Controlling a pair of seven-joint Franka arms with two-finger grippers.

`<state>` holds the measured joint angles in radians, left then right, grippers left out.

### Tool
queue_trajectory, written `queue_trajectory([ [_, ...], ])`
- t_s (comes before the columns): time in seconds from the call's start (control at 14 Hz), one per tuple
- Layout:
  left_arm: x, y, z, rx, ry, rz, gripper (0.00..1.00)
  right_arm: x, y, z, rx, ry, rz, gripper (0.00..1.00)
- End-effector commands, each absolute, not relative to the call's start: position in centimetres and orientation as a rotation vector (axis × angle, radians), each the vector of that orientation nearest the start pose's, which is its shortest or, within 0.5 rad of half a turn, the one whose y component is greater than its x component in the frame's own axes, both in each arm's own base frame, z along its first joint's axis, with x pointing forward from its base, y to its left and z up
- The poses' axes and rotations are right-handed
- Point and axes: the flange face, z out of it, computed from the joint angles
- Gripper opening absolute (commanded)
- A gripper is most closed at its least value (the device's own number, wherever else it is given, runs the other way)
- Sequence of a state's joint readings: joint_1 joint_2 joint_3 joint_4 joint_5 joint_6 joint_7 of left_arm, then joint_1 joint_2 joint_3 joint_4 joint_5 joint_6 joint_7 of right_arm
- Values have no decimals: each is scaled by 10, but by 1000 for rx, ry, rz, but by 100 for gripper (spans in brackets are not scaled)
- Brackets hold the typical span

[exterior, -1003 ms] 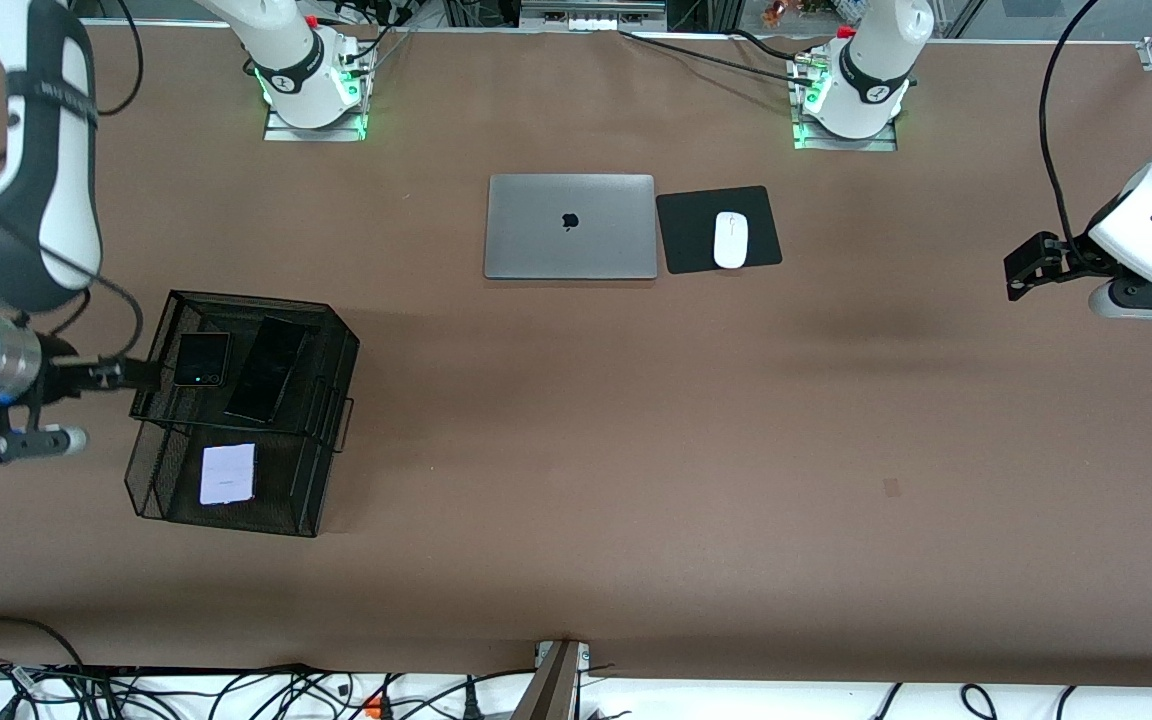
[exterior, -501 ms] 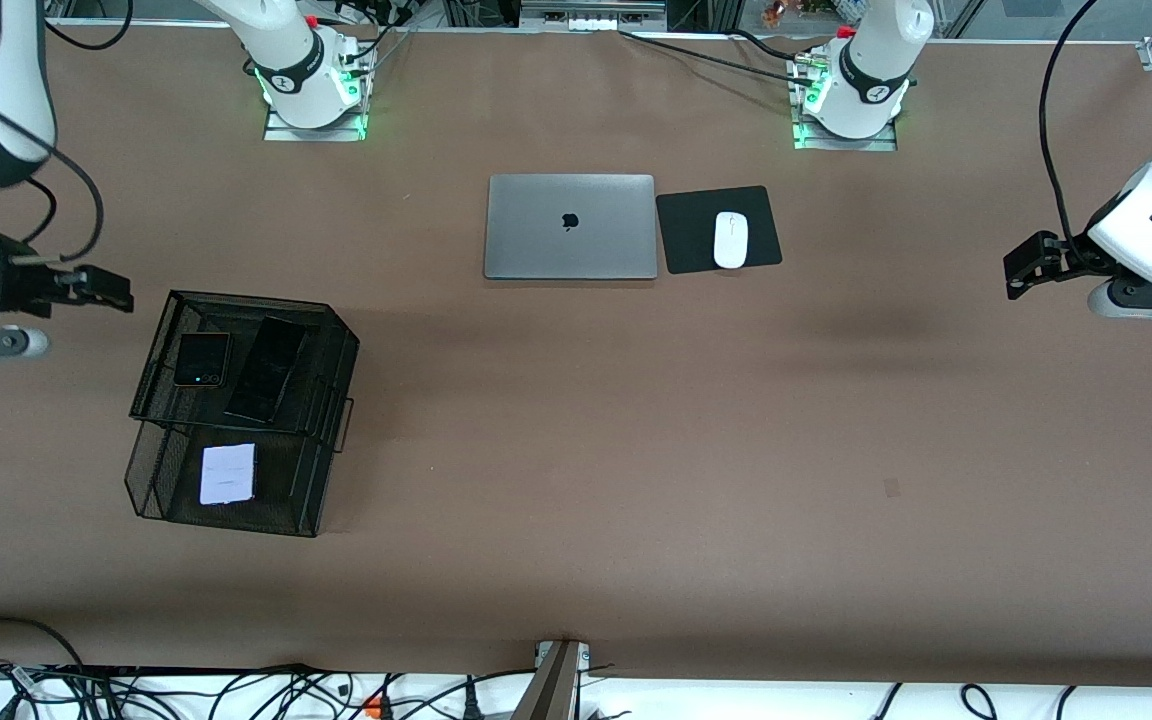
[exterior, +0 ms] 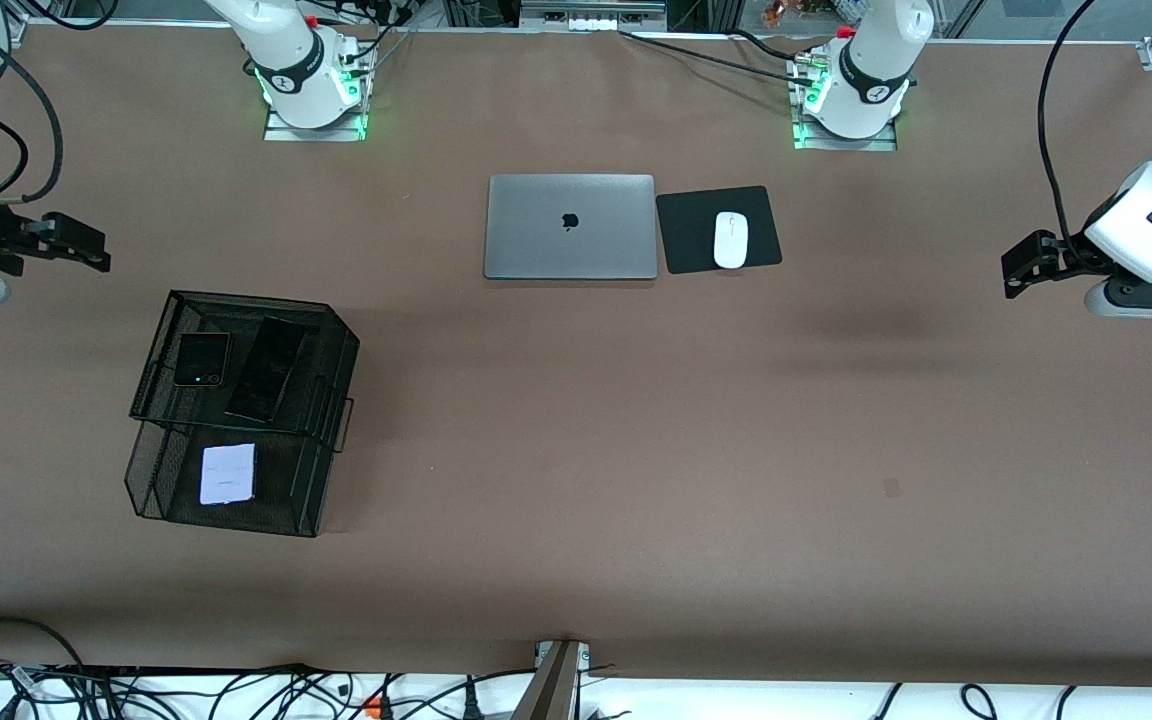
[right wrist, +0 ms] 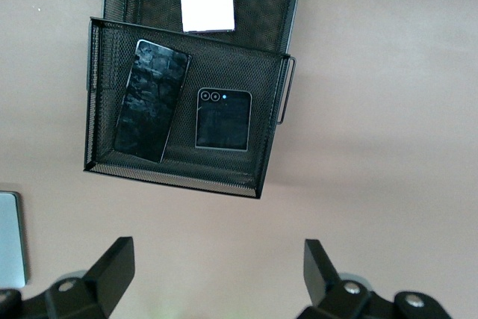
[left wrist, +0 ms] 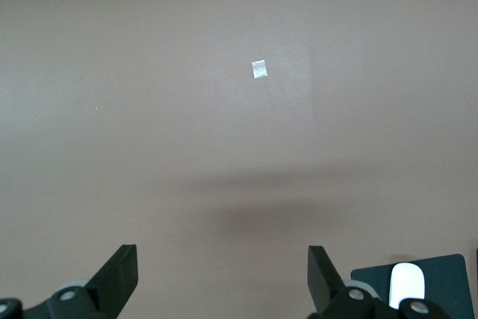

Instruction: Place phones with both arms

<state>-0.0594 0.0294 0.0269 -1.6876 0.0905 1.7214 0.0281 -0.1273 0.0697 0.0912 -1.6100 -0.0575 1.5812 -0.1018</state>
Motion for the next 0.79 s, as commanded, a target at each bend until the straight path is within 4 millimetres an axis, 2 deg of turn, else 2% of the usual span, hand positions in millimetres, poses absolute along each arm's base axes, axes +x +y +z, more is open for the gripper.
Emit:
queue_trajectory([
  [0.0,569,-13,574,-3072,115,-5,100,559,-26,574,-3202,-70,170,100],
  [0.36,569,-13,574,-3072,112,-3,100,560,-25,580,-3199,-71,164,100],
  [0.72,570,-13,573,-3072,112,-2,100,560,-27,576,-3184,-55,192,100],
])
